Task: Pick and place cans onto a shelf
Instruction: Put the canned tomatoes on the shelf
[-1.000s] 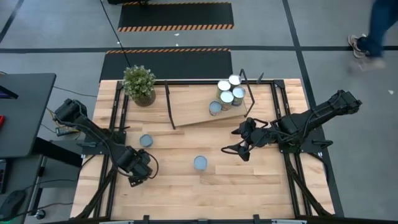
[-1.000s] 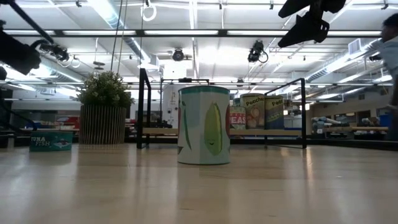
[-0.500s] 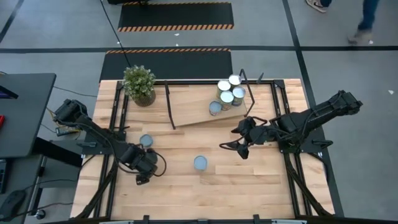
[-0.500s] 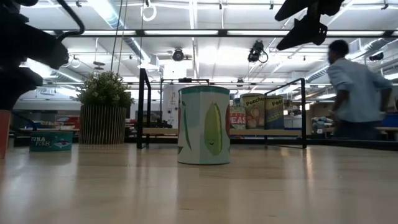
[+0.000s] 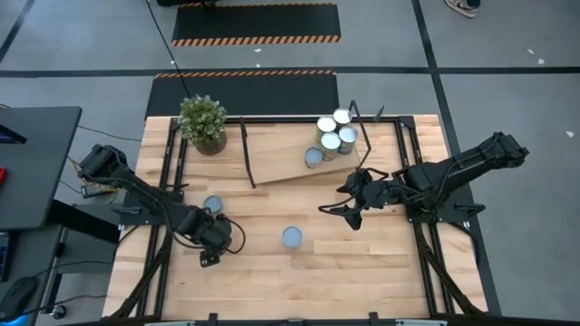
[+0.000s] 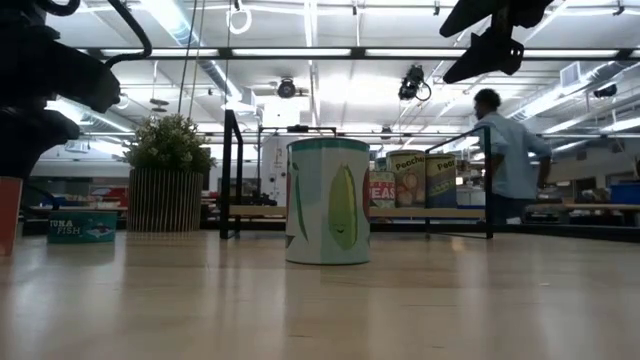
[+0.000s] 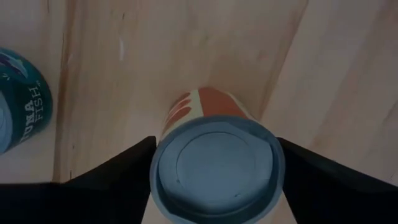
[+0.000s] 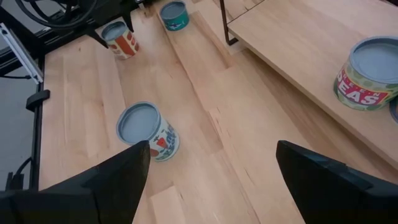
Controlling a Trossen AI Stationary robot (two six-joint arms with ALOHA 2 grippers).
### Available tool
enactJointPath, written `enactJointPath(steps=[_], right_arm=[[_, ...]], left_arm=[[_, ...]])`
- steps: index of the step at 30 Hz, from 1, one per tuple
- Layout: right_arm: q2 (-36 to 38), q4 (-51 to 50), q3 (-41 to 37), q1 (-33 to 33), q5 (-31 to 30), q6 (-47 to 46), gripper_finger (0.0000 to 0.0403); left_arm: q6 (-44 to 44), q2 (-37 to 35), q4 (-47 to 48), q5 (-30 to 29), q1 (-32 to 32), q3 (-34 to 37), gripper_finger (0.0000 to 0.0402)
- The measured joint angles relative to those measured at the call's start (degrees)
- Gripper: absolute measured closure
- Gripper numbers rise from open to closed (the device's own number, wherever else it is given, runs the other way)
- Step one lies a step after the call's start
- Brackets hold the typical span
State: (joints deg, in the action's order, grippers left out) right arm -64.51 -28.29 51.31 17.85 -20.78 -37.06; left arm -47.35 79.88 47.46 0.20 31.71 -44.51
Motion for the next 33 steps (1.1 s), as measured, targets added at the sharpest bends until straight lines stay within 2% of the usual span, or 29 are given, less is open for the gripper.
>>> enactJointPath(steps=[5,11,21,26,33], right_arm=[[0.0,0.0,0.0,0.0,0.0,0.5,0.0047],[0.1,-0.4,0.0,-0.1,0.2,3.1,0.0047],[0.9,-1.3,0.0,-2.0,2.5,3.8,0.0047],[0.9,-0.8,0.0,-2.0,2.6,3.8,0.0047],[0.9,0.5,0.0,-2.0,2.6,3.7,0.0047]], left_arm=[[-2.1,0.0,-1.2,0.5,-3.3,-1.1,0.0107],[-0.6,0.0,-4.6,-0.2,-11.1,-7.4,0.0108],[12.5,0.3,-5.7,-6.0,-27.6,-21.1,0.0109],[18.3,4.2,-5.7,-7.0,-35.2,-29.0,0.0110],[27.0,15.4,-3.7,-5.8,-44.3,-43.1,0.0110]])
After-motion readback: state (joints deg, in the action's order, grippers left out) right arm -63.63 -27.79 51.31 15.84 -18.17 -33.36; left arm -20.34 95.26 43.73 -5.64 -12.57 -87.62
